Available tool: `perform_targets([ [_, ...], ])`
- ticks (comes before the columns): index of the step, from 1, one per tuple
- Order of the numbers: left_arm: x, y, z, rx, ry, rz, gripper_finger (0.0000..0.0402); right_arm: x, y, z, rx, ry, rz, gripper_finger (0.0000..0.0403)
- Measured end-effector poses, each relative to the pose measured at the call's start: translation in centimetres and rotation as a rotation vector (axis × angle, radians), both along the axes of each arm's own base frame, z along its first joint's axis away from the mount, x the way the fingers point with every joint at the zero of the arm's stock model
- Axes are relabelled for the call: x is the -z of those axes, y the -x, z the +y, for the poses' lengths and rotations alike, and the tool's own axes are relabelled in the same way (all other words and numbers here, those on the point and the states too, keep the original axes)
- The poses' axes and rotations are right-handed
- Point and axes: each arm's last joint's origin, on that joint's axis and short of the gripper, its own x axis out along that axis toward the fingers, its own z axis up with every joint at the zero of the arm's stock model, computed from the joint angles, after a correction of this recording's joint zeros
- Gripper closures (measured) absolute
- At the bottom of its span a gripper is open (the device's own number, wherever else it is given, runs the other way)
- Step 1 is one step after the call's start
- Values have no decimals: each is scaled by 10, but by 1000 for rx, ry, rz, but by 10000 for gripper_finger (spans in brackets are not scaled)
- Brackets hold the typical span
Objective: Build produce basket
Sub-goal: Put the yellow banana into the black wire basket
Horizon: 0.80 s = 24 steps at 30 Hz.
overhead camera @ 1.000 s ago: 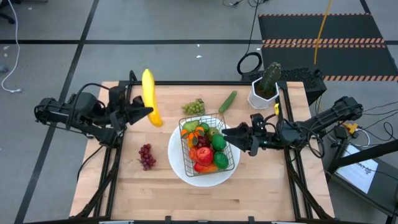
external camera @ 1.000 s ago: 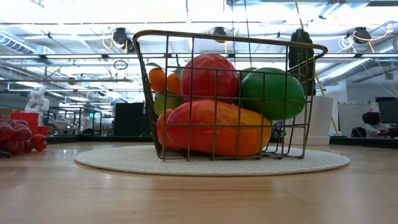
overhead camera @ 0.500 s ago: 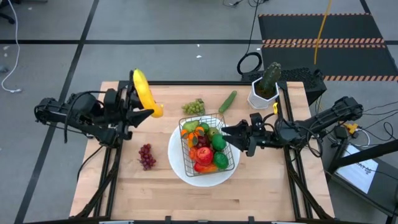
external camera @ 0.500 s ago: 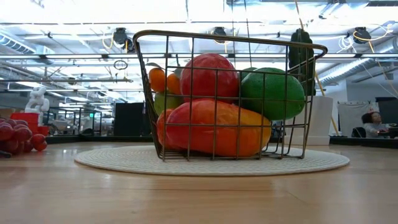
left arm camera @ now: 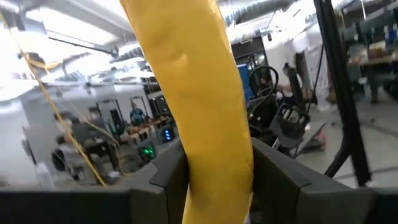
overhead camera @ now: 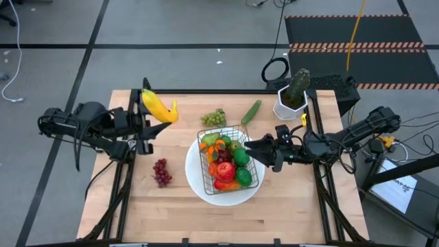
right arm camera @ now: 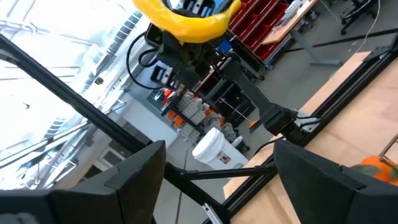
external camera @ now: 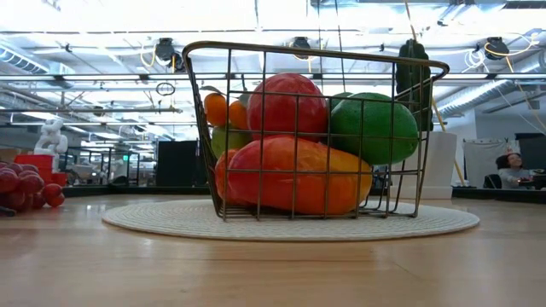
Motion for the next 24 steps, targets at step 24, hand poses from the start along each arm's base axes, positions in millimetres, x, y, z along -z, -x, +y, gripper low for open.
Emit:
perform_targets([
  [24,0,0,0,-71,-224,14,250,0,0,0,-3,-39,-4,113],
])
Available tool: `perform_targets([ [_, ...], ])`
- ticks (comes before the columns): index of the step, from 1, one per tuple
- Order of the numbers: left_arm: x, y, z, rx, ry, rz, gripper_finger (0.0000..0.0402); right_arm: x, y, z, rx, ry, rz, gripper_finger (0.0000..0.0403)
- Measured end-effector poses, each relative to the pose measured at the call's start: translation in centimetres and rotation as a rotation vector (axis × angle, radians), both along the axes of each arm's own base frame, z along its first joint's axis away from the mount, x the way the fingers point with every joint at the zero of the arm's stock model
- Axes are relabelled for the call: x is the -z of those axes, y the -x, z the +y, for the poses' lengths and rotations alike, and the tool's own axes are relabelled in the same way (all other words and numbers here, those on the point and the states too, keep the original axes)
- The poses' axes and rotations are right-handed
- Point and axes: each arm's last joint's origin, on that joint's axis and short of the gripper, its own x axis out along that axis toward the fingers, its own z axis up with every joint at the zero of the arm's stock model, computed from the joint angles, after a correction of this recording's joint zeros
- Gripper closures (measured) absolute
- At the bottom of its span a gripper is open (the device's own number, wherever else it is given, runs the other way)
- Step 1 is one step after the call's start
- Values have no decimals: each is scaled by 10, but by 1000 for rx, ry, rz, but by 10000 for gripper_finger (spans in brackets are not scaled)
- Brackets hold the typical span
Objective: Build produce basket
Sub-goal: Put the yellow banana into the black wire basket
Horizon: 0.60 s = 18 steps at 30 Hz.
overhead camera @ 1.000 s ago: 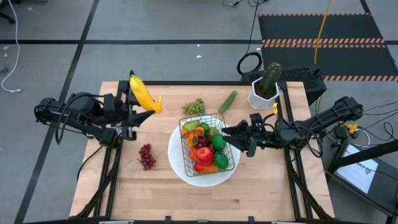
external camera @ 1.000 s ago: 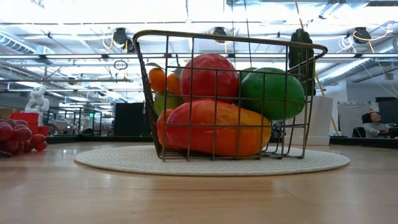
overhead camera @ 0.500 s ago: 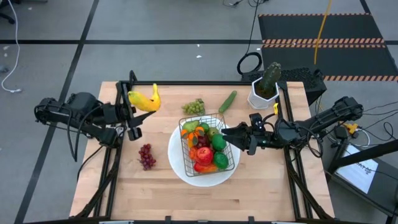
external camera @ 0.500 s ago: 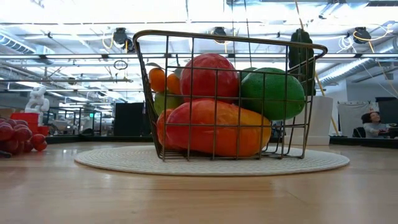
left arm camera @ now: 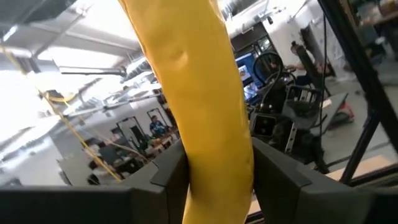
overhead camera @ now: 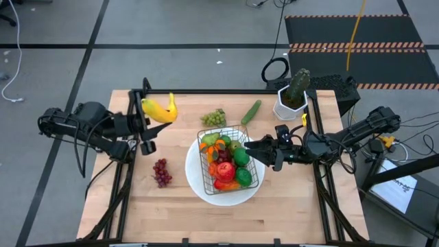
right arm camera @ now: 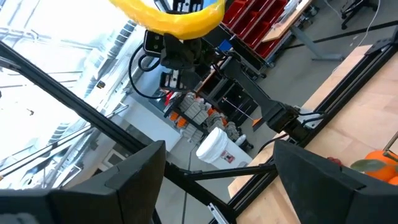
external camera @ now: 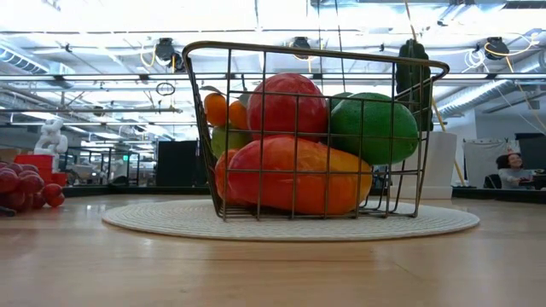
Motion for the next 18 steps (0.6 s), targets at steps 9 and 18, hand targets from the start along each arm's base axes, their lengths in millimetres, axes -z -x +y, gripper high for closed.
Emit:
perform_targets([
  [9,0,0,-1,99,255,-15,250,0,0,0,3,22,2,113],
  [18,5,-9,-5,205,545,9,250,0,0,0,9,68,7,113],
])
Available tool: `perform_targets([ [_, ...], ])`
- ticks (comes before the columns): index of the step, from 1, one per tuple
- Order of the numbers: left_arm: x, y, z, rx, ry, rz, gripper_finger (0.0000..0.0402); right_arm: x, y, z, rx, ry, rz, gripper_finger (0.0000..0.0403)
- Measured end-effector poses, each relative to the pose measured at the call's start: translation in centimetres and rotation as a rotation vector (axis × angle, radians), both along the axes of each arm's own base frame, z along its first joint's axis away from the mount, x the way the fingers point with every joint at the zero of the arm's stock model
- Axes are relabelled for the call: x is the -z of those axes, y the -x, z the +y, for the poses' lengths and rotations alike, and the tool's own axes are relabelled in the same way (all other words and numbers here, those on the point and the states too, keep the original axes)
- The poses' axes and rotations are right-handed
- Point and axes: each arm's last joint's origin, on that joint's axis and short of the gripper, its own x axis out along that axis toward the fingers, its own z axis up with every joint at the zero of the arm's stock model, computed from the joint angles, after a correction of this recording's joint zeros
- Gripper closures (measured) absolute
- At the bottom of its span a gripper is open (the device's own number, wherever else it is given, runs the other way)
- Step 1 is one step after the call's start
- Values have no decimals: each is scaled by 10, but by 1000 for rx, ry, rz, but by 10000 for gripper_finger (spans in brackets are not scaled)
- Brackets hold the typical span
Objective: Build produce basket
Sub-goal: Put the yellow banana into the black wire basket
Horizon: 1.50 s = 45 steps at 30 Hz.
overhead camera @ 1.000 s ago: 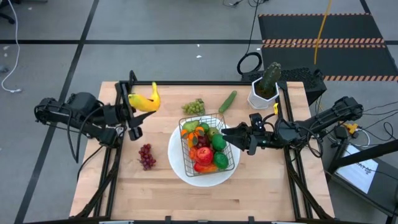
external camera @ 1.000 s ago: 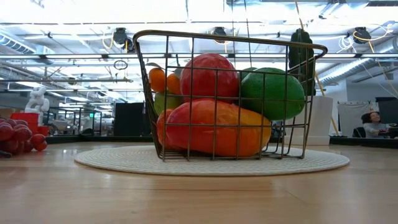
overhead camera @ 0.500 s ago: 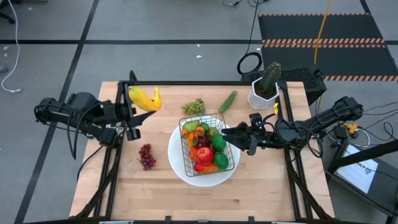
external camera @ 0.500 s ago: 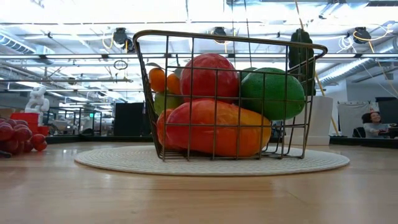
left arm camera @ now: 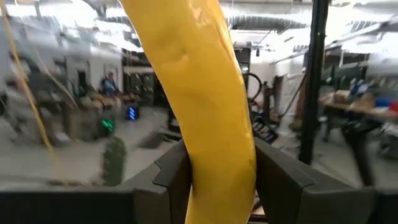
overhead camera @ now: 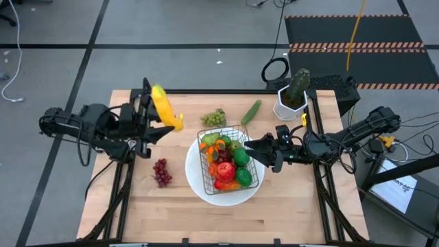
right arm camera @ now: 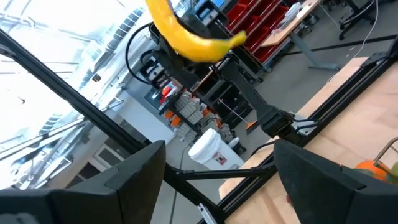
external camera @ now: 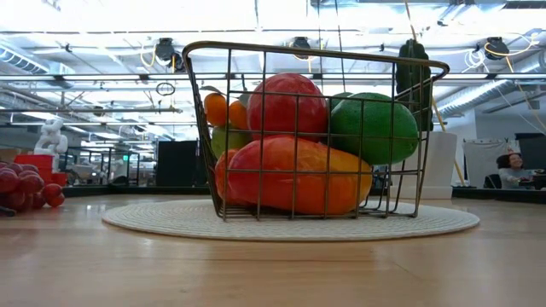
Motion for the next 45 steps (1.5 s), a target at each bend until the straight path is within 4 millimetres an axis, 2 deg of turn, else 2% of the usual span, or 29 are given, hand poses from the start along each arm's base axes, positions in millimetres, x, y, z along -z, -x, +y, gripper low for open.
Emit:
perform_targets([
  [13,22,-38,-11,143,595,113,250,1,0,-3,79,131,31,113],
  [22,39,-62,-18,170,884,180,250,4,-2,-8,116,185,68,113],
  [26,45,-71,-20,151,838,208,250,3,-4,-15,140,156,59,113],
  [35,55,-94,-27,119,503,192,250,-4,-10,-31,53,111,-34,113],
  [40,68,-110,-32,118,398,218,250,-12,-10,-33,60,178,-48,113],
  [45,83,-125,-35,103,381,268,250,-29,-23,-27,7,279,22,113],
])
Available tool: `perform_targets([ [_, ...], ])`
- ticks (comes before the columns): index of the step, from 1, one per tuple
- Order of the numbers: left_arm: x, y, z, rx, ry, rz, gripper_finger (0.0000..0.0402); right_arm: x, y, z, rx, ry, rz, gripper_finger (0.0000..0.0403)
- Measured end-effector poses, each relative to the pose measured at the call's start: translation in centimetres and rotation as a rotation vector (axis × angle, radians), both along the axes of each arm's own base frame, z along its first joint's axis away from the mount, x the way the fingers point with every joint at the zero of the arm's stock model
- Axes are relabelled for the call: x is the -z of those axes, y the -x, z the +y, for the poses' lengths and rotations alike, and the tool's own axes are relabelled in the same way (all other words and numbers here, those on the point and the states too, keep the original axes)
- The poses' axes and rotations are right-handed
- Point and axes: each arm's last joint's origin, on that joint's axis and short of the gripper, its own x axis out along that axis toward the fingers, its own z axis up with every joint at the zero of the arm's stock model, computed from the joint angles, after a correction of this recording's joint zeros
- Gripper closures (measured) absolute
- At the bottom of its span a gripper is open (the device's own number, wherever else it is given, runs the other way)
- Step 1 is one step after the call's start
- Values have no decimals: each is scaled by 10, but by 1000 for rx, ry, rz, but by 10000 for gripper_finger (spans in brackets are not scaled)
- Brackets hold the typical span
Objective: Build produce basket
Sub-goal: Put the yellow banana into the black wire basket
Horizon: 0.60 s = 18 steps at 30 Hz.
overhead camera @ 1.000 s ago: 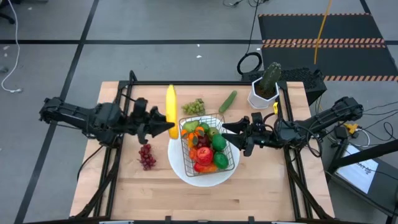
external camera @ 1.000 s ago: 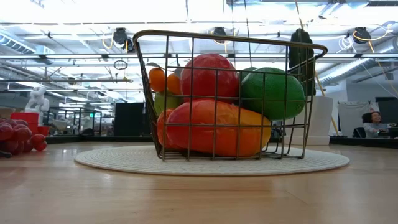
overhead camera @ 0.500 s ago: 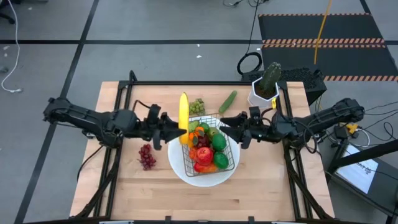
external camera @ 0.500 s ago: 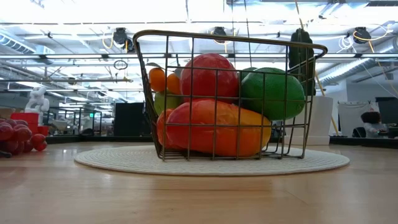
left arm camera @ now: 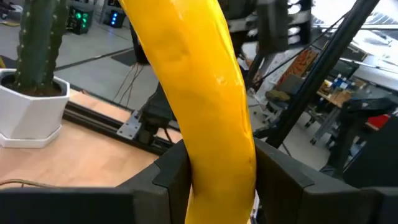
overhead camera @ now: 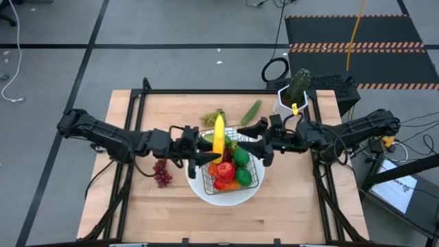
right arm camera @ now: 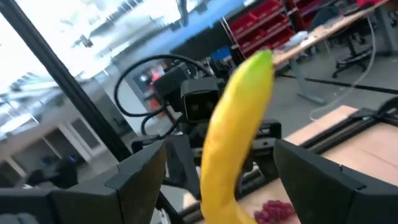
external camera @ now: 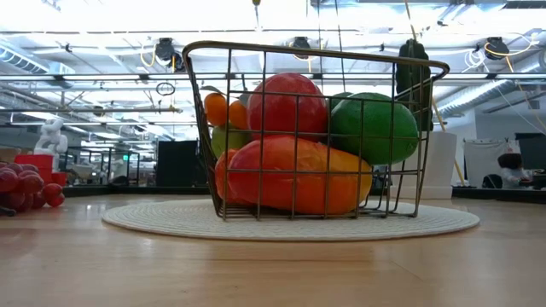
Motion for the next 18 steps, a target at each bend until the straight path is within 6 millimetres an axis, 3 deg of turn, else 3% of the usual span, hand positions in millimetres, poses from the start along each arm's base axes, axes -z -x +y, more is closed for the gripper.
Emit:
perform_targets([
  [5,8,-8,-2,0,-22,12,250,-6,-17,1,11,25,63,113],
  [18,6,-9,-3,-2,-129,-25,250,10,-43,-5,-72,-45,81,113],
])
